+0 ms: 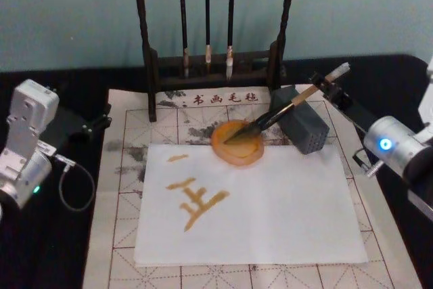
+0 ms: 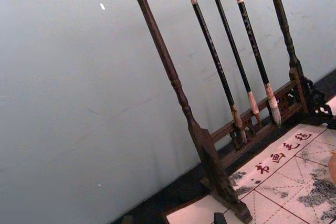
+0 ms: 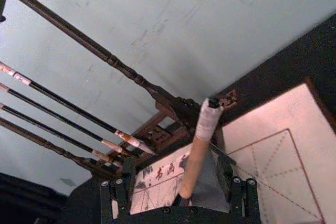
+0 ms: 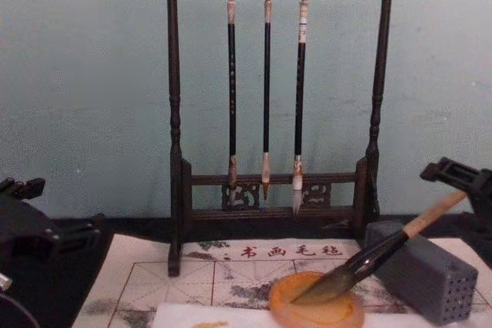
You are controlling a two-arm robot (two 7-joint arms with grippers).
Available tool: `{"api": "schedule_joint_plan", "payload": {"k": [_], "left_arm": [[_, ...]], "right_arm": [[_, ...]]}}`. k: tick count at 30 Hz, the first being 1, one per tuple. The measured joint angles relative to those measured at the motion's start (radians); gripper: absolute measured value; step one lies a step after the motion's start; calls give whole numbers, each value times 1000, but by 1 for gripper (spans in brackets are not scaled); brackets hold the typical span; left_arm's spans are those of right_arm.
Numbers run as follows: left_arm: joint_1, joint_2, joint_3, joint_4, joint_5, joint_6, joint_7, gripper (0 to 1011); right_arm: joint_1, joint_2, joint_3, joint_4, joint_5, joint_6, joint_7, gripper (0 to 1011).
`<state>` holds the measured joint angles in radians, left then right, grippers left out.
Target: Pick up the brush from the inkstone, write on the paper, then place the brush back to its original position.
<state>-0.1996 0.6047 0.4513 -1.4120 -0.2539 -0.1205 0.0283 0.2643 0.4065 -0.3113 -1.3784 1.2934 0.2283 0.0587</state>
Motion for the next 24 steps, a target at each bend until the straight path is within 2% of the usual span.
{"api": "schedule_joint_plan", "payload": {"k": [5,9,12,13,16,20,24], "left_arm": [[0,0,0,0,0,0,0,1001],[0,0,0,0,0,0,0,1001],[0,0,0,0,0,0,0,1001],[0,0,0,0,0,0,0,1001],[0,0,0,0,0,0,0,1001],[0,0,0,0,0,0,0,1001],[0,0,0,0,0,0,0,1001]], "right_arm": [[-49,38,5,-57,12,-19,-3,1002],[-87,70,1,-106,-7,-57,4,1002],[-119,103,-16,-149,-57,-102,15,1003],[-119,103,-16,-149,-57,-102,15,1003],[-152,133,-30,-190,-121,-140,25,1002],[-178,155,-39,-221,-179,-161,34,1002],[-210,186,-66,-257,-300,-216,53,1002]]}}
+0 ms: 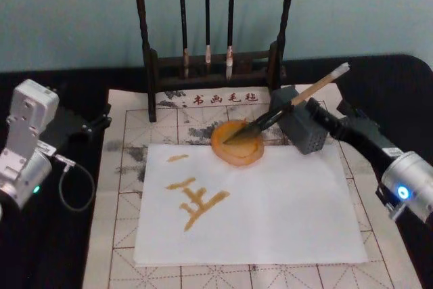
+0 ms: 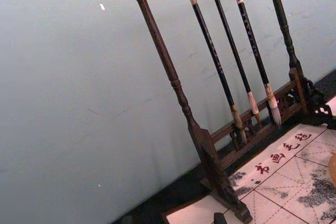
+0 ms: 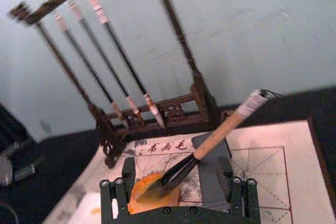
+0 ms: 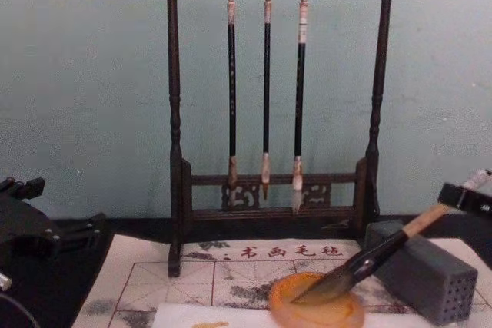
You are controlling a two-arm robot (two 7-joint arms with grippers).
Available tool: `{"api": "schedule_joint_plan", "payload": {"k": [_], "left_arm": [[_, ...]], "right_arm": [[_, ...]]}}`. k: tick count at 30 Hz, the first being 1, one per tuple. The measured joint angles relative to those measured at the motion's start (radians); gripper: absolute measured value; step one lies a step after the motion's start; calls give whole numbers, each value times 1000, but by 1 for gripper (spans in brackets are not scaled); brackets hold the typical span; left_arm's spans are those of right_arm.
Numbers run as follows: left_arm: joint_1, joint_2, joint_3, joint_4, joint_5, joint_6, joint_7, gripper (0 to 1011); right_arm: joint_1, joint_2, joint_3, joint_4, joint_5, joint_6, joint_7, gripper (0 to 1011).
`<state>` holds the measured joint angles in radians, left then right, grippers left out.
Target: Pick up the brush from the inkstone, write on the paper, then place the brush back to its original position.
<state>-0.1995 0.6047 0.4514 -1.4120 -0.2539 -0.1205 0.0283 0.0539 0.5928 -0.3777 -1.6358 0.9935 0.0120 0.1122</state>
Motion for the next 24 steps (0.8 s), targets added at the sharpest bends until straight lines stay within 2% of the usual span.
{"api": "schedule_joint_plan", "payload": {"k": [1,2,3,4,5,7,8,11,14,16,20,24], "left_arm": [[0,0,0,0,0,0,0,1001],[0,0,0,0,0,0,0,1001],[0,0,0,0,0,0,0,1001],[0,0,0,0,0,0,0,1001],[0,0,0,0,0,0,0,1001],[0,0,0,0,0,0,0,1001],[0,0,0,0,0,0,0,1001],[0,0,0,0,0,0,0,1001],[0,0,0,0,0,0,0,1001],[0,0,0,0,0,0,0,1001],[0,0,0,0,0,0,0,1001],[0,0,0,0,0,0,0,1001]], "right_arm": [[0,0,0,0,0,0,0,1002],[-10,12,-15,-10,-69,-31,5,1002],[-12,16,-21,-12,-88,-38,6,1002],[-12,16,-21,-12,-88,-38,6,1002],[-17,24,-35,-15,-146,-58,7,1002],[-19,28,-43,-15,-184,-70,4,1002],[-20,31,-52,-15,-222,-81,-1,1002],[-20,33,-63,-12,-273,-94,-11,1002],[-17,33,-78,1,-353,-112,-31,1002],[-16,33,-81,4,-369,-114,-34,1003],[-10,27,-95,24,-451,-129,-53,1002],[-5,20,-100,40,-494,-133,-62,1002]]}}
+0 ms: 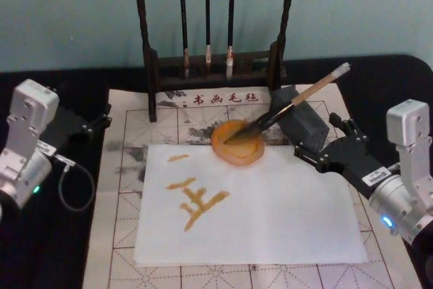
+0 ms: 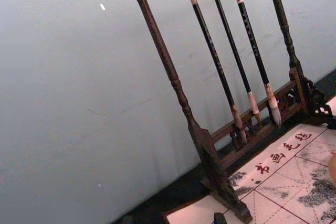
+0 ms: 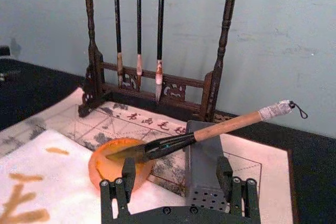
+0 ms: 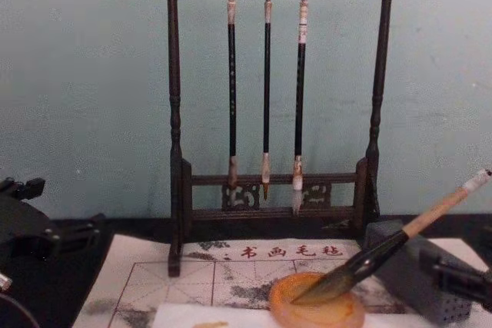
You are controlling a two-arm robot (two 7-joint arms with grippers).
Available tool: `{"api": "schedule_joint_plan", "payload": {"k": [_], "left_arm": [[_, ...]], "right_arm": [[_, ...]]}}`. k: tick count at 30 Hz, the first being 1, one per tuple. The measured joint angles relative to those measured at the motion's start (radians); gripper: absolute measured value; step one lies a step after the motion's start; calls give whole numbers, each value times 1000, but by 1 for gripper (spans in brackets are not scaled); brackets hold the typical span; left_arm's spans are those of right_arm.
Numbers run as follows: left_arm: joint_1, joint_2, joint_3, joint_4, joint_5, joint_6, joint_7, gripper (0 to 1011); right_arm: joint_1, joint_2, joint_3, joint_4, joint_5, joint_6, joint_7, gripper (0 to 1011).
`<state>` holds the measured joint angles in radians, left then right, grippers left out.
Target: Pick up the brush from the inkstone, write on the paper, then place the brush back to its original position.
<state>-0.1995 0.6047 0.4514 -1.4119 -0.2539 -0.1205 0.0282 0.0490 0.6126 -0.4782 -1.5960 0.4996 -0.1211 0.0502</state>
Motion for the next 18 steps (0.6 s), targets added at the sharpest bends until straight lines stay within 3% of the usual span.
{"api": "schedule_joint_plan", "payload": {"k": [6,18], "left_arm": [[0,0,0,0,0,0,0,1001],[0,0,0,0,0,0,0,1001]], "right_arm": [[4,-10,-1,12,-25,10,0,1002],[4,-9,0,12,-23,10,-1,1002]]}}
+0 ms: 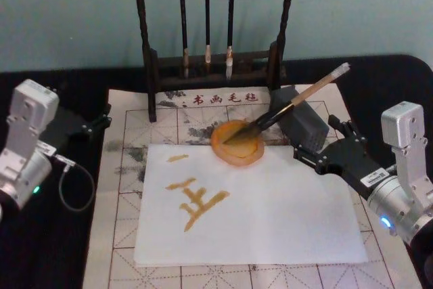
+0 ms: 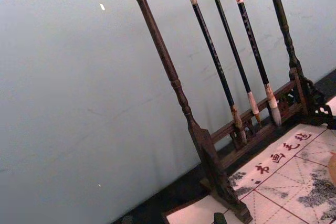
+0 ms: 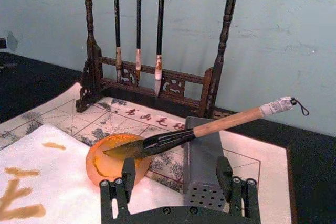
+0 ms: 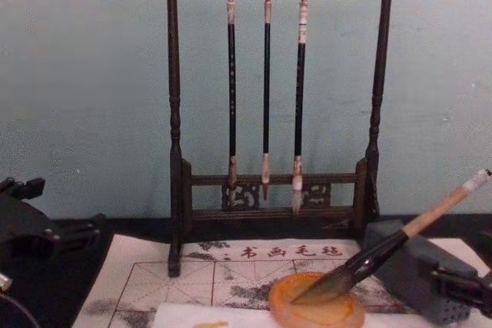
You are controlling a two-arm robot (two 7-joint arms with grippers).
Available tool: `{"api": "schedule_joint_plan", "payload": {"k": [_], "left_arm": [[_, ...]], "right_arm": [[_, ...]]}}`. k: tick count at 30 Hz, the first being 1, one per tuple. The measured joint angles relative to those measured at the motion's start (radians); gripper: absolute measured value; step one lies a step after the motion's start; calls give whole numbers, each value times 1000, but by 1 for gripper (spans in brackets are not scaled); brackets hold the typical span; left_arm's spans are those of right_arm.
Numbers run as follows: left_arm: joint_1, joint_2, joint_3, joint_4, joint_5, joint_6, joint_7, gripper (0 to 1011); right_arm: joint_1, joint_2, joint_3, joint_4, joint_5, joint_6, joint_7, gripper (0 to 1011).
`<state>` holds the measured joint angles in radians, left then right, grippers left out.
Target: Pick up the brush from the inkstone, write on the paper, then place the brush back to its original position.
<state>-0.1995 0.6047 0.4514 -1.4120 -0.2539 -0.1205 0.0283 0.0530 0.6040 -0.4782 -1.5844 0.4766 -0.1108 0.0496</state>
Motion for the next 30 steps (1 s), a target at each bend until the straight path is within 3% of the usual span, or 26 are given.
{"api": "schedule_joint_plan", "payload": {"k": [30], "left_arm": [[0,0,0,0,0,0,0,1001]], "right_arm": [[0,1,1,-2,6,0,-1,1002]]}}
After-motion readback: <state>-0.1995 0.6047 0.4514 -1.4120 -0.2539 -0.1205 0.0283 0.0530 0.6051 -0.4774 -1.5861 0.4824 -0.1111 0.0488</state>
